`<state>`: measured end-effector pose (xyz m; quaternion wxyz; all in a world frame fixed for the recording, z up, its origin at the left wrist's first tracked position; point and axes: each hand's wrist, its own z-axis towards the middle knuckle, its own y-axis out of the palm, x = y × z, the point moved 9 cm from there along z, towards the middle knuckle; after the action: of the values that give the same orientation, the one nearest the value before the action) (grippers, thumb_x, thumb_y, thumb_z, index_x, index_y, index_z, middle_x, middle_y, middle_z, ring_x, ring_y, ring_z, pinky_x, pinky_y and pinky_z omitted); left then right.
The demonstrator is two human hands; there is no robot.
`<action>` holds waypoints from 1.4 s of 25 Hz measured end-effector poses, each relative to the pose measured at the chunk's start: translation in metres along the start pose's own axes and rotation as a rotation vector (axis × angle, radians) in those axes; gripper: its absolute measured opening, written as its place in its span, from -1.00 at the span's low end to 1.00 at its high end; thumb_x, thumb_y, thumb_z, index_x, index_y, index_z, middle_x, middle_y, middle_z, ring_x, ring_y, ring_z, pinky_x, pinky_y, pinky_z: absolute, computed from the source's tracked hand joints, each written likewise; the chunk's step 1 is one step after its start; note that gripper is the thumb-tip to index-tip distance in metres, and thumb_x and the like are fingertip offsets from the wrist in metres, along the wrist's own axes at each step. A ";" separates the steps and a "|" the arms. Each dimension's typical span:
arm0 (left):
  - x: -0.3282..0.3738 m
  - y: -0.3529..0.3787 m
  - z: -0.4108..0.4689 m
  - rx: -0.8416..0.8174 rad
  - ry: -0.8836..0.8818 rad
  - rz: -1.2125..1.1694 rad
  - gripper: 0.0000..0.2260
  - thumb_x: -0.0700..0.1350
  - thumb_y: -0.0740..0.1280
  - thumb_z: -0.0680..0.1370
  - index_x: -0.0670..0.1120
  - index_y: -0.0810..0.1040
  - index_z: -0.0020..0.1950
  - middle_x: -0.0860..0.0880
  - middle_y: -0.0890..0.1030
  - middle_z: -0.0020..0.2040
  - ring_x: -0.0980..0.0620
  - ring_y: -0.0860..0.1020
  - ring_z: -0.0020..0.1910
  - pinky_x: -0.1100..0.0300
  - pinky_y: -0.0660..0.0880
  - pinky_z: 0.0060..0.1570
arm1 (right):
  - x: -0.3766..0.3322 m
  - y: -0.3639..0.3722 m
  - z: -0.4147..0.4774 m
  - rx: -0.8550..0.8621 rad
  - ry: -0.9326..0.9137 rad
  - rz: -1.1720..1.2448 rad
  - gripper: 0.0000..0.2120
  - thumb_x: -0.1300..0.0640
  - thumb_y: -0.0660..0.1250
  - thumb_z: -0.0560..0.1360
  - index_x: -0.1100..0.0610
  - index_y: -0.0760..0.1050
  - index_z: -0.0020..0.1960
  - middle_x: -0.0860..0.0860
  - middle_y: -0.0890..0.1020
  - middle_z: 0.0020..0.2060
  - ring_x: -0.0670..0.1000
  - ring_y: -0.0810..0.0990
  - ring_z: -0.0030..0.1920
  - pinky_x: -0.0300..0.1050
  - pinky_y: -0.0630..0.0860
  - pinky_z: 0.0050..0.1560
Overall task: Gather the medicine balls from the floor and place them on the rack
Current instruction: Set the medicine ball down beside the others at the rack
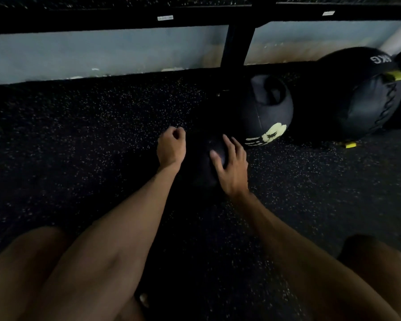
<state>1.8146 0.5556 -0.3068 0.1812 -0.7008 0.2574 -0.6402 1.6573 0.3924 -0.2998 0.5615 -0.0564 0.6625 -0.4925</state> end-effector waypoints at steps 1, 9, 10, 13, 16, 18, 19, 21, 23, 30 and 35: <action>0.000 0.003 -0.007 -0.031 0.086 -0.005 -0.66 0.10 0.18 0.64 -0.07 0.59 0.21 -0.08 0.60 0.16 -0.10 0.55 0.17 0.06 0.47 0.19 | -0.003 0.003 0.019 -0.023 0.048 -0.006 -0.39 -0.35 0.14 0.56 -0.13 0.26 0.53 0.01 0.30 0.50 0.05 0.23 0.52 0.21 0.23 0.48; -0.004 0.023 -0.033 -0.142 0.284 0.182 -0.28 0.42 0.13 0.53 0.23 -0.03 0.61 -0.10 0.01 0.64 -0.14 0.01 0.60 -0.25 0.15 0.47 | -0.008 0.011 0.053 0.042 0.102 0.041 -0.43 -0.23 0.12 0.63 0.00 0.23 0.55 0.14 0.26 0.52 0.16 0.21 0.53 0.21 0.23 0.50; 0.004 0.025 -0.012 -0.154 0.192 0.150 -0.30 0.42 0.14 0.53 0.23 0.02 0.60 -0.13 0.05 0.62 -0.17 0.04 0.59 -0.28 0.17 0.45 | -0.007 0.015 0.034 0.042 0.037 0.032 -0.41 -0.21 0.14 0.63 -0.03 0.14 0.59 0.13 0.15 0.57 0.16 0.13 0.57 0.17 0.18 0.53; 0.030 0.020 0.027 -0.074 0.073 0.124 -0.39 0.32 0.20 0.57 0.06 0.27 0.55 -0.20 0.28 0.50 -0.24 0.25 0.47 -0.32 0.33 0.32 | -0.003 0.032 0.009 -0.059 -0.075 0.014 -0.30 -0.07 0.25 0.63 -0.11 -0.07 0.63 0.13 -0.12 0.62 0.20 -0.06 0.61 0.17 0.16 0.55; 0.045 0.007 0.007 0.132 0.371 0.248 -0.49 0.21 0.24 0.60 -0.08 0.40 0.44 -0.20 0.38 0.41 -0.21 0.38 0.37 -0.21 0.46 0.23 | -0.012 0.038 0.040 -0.124 -0.067 0.003 -0.26 -0.04 0.29 0.62 -0.12 -0.08 0.64 0.18 -0.15 0.62 0.22 -0.08 0.61 0.19 0.20 0.54; 0.029 0.012 -0.013 0.144 0.453 0.316 -0.49 0.14 0.24 0.61 -0.03 0.33 0.50 -0.21 0.29 0.49 -0.21 0.32 0.43 -0.15 0.42 0.32 | -0.023 0.039 0.063 -0.138 -0.055 -0.017 -0.27 -0.07 0.28 0.62 -0.13 -0.06 0.63 0.20 -0.12 0.61 0.22 -0.07 0.61 0.17 0.22 0.51; 0.022 0.016 -0.018 0.120 0.456 0.342 -0.48 0.12 0.25 0.61 0.00 0.28 0.55 -0.20 0.23 0.53 -0.21 0.27 0.48 -0.14 0.38 0.37 | -0.029 0.040 0.074 -0.152 -0.041 -0.012 -0.28 -0.06 0.29 0.61 -0.12 -0.04 0.63 0.20 -0.09 0.61 0.21 -0.08 0.61 0.17 0.22 0.52; 0.016 0.019 -0.014 0.076 0.428 0.348 -0.45 0.07 0.26 0.62 0.05 0.21 0.59 -0.18 0.15 0.59 -0.21 0.18 0.54 -0.15 0.34 0.43 | -0.039 0.041 0.092 -0.178 -0.012 0.014 -0.31 0.01 0.30 0.61 -0.06 0.04 0.63 0.20 -0.03 0.61 0.19 -0.08 0.62 0.18 0.18 0.55; 0.021 0.017 -0.001 0.031 0.381 0.328 -0.44 0.04 0.27 0.63 0.08 0.18 0.60 -0.17 0.11 0.61 -0.20 0.13 0.57 -0.13 0.31 0.44 | -0.040 0.040 0.098 -0.201 0.006 0.006 -0.35 0.08 0.28 0.61 0.01 0.09 0.62 0.17 0.03 0.61 0.18 -0.04 0.62 0.17 0.17 0.55; 0.067 -0.012 -0.024 -0.184 0.185 0.566 -0.52 -0.04 0.31 0.62 0.00 0.30 0.53 -0.16 0.28 0.51 -0.20 0.32 0.44 -0.16 0.41 0.33 | -0.042 -0.027 0.048 -0.291 0.057 -0.154 -0.62 0.11 0.23 0.58 0.11 0.40 0.40 0.20 0.50 0.29 0.27 0.43 0.30 0.19 0.42 0.26; 0.204 -0.052 -0.129 -0.531 0.256 0.637 -0.77 -0.06 0.31 0.61 -0.08 0.59 0.23 -0.11 0.60 0.20 -0.13 0.57 0.18 0.02 0.52 0.12 | -0.065 -0.175 -0.021 -0.513 0.260 -0.170 -0.73 0.05 0.15 0.62 0.17 0.54 0.16 0.20 0.66 0.06 0.27 0.63 0.06 0.07 0.54 0.02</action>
<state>1.7032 0.4861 -0.0980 0.1499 -0.5237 0.6369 -0.5456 1.5804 0.3564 -0.1322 0.3961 -0.1878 0.8247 -0.3574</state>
